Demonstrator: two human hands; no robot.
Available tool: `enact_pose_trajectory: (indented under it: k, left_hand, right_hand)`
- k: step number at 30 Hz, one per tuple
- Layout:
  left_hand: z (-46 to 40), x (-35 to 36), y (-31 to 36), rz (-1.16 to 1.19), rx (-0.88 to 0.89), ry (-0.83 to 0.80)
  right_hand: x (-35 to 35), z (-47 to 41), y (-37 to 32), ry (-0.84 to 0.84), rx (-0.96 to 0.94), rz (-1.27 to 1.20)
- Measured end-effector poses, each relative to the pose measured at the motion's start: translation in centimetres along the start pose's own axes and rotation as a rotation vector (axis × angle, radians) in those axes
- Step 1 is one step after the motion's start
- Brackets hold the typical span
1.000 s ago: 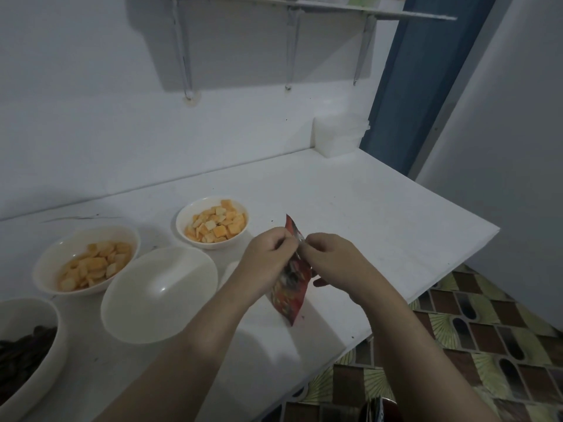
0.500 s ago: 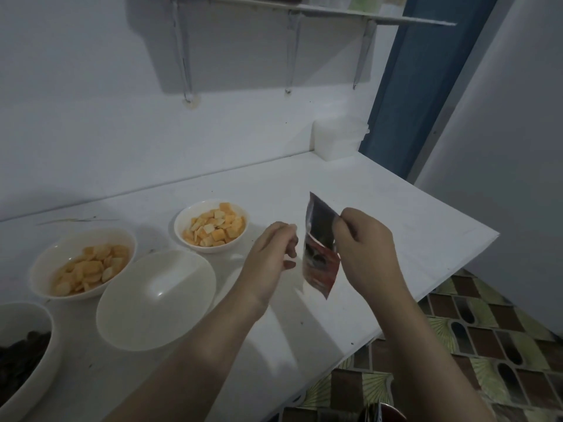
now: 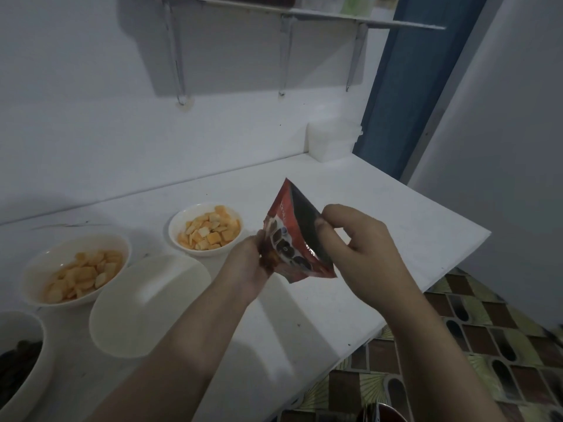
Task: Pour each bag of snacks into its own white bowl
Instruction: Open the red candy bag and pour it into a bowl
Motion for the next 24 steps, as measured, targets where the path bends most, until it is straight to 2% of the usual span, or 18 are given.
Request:
enact_pose_trajectory:
  k: [9, 17, 24]
  left_hand:
    - [0.4, -0.1, -1.0, 0.119, -0.136, -0.043]
    - [0.6, -0.3, -1.0, 0.087, 0.031, -0.04]
    - [1.1, -0.3, 0.0, 0.087, 0.109, -0.052]
  right_hand:
    - [0.4, 0.1, -0.3, -0.005, 0.111, 0.1]
    - [1.4, 0.1, -0.5, -0.035, 0.122, 0.174]
    - [0.7, 0.0, -1.4, 0.156, 0.115, 0.092]
Point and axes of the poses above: each hand's wrist, its own z-axis away from the middle knuckle, its own x-axis out of the palm, y = z × x, the point moved 5 cm from there along -z, towards the middle knuckle, and after that the axes turned 12 degrees about y, right-handed, at the moved point
